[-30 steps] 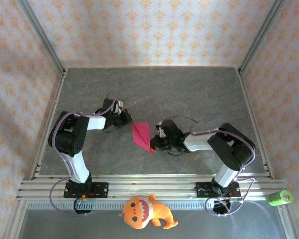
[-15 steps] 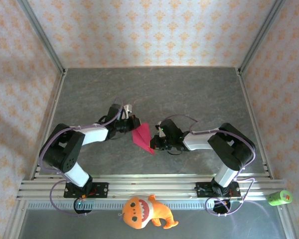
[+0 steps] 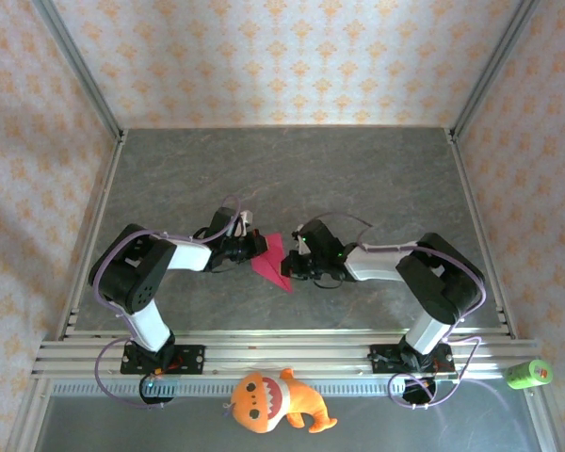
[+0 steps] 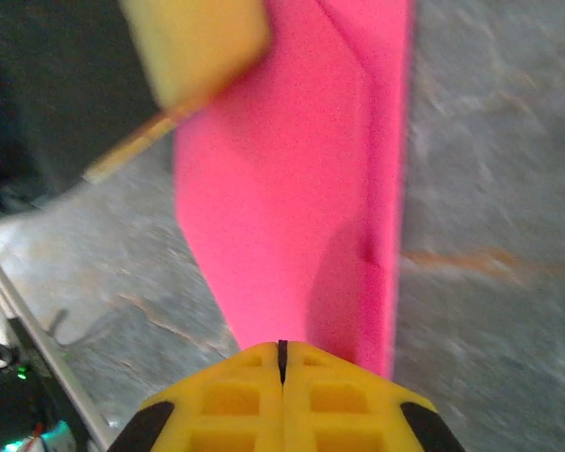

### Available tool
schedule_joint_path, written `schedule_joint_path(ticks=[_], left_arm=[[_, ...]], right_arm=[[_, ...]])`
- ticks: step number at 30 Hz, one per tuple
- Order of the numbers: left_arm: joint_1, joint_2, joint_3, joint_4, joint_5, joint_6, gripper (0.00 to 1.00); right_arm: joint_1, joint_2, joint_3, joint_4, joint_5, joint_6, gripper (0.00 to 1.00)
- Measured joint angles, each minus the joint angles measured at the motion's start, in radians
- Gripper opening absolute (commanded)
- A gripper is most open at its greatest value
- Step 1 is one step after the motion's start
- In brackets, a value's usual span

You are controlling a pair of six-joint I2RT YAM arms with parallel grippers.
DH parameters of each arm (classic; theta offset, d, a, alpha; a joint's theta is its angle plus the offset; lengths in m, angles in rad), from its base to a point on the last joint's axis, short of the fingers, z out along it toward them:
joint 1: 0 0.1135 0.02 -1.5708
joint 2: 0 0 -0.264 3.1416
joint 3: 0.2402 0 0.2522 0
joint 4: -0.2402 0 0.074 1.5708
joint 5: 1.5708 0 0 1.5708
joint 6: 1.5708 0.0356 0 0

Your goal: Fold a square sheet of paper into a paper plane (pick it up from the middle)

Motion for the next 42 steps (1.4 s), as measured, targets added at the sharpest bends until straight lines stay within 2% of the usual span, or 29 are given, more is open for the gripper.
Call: schedule_joint_path(ticks=[5,9,13,21,26,34,38,42], left_arm=[[0.000,0.006,0.000,0.013,0.000,-0.002,0.00],[0.000,0.014,0.000,0.030,-0.001,-0.002,0.00],[0.000,0.016,0.000,0.035,-0.005,-0.001,0.00],[0.000,0.017,0.000,0.036,-0.008,-0.001,0.00],[0.000,0.017,0.000,0.037,-0.008,-0.001,0.00],[0.000,0.017,0.000,0.037,-0.008,-0.001,0.00],[0.000,0.017,0.000,0.038,-0.008,-0.001,0.00],[0.000,0.017,-0.003,0.043,-0.008,-0.001,0.00]], right_arm=[[0.015,0.107,0.135,0.003,0.006,0.007,0.00],[0.021,0.202,0.181,-0.005,0.020,0.007,0.00],[0.021,0.192,0.161,0.018,0.018,0.006,0.00],[0.021,0.036,-0.063,0.095,0.005,0.020,0.00],[0.021,-0.014,-0.130,0.124,-0.013,0.045,0.01],[0.026,-0.043,-0.042,0.039,-0.019,0.047,0.04],[0.026,0.015,0.037,0.044,-0.016,0.047,0.04],[0.026,0.069,0.029,0.034,-0.010,0.039,0.03]])
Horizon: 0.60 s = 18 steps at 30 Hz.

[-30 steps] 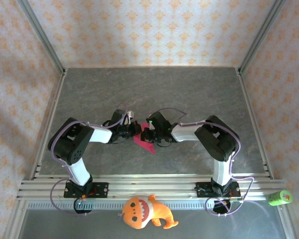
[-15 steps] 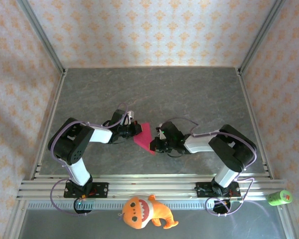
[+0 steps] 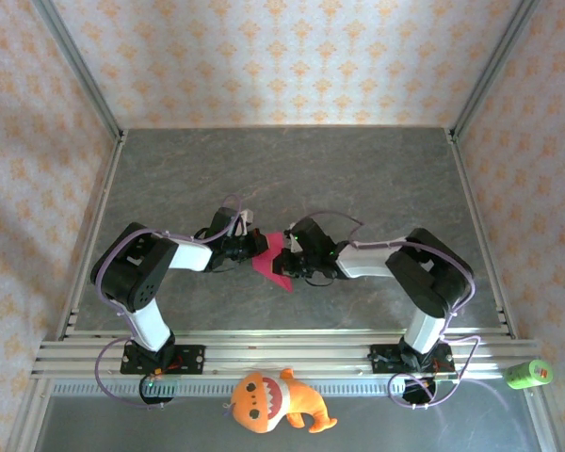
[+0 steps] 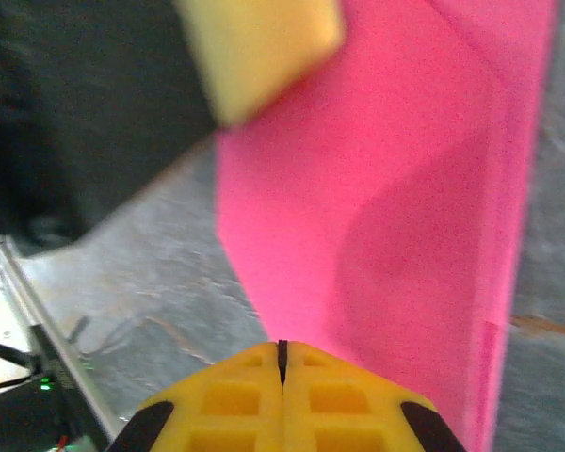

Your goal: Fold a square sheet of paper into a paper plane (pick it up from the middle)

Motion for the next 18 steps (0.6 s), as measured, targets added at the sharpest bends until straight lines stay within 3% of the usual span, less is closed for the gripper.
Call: schedule_joint_path(ticks=[18], left_arm=[[-0.001,0.000,-0.002,0.003,-0.004,0.000,0.00]], right_arm=[[0.005,-0.184,-0.289,0.118,-0.014,-0.006,0.00]])
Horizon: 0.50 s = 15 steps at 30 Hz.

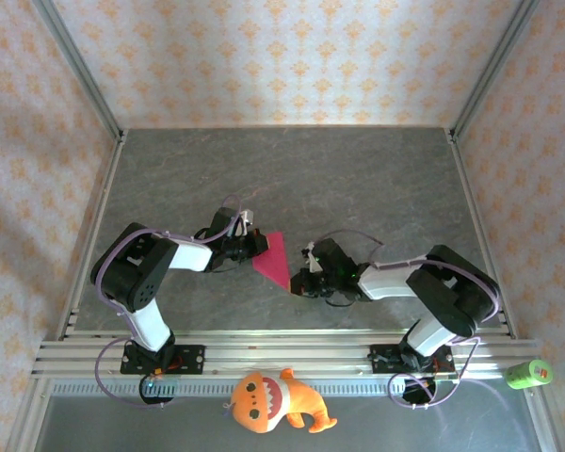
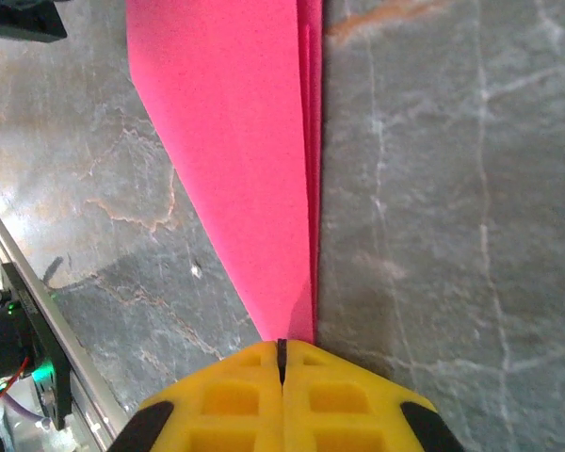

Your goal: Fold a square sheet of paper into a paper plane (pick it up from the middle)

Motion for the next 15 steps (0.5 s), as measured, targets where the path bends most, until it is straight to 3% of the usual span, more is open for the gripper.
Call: schedule_joint_path(ticks=[10,15], left_arm=[[0.000,0.000,-0.005,0.010,0.000,0.000,0.00],[0.000,0.000,-0.006,0.012,0.000,0.000,0.00]], right_arm=[[0.013,-0.076,0.006,-0.133,0.027,-0.006,0.00],[0.013,-0.055,0.108,-0.144,0.026,0.000,0.00]])
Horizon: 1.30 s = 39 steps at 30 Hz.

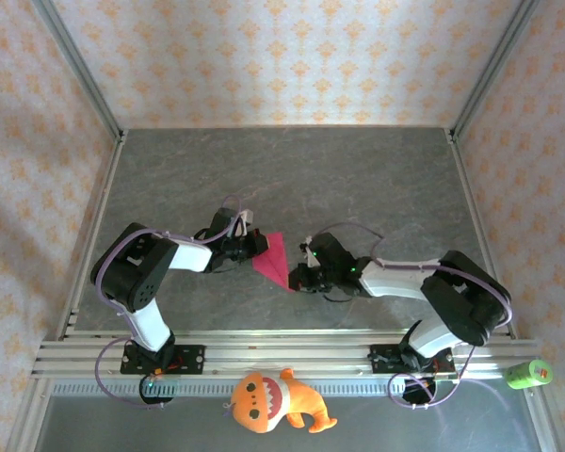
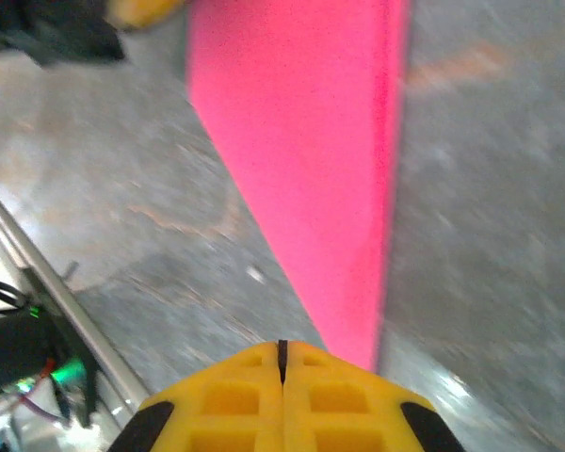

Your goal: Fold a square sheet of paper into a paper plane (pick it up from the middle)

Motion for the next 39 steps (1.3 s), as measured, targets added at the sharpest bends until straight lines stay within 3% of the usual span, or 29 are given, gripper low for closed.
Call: schedule_joint_path(ticks=[5,10,22,29,39], left_arm=[[0.000,0.000,-0.002,0.003,0.000,0.000,0.00],[0.000,0.000,-0.003,0.007,0.000,0.000,0.00],[-0.001,0.000,-0.005,0.011,-0.001,-0.001,0.00],[-0.001,0.000,-0.019,0.040,-0.002,-0.021,0.00],[0.000,0.000,-0.061,0.123,-0.003,-0.086,0.00]], right_arm=[[0.003,0.114,0.097,0.049,-0.007,0.005,0.00],[0.007,0.180,0.082,0.053,-0.011,0.005,0.00],[0.011,0.002,-0.154,0.131,-0.038,0.032,0.00],[0.018,-0.119,-0.154,0.055,-0.008,0.105,0.31],[0.018,-0.093,-0.105,0.061,0.013,0.275,0.46]])
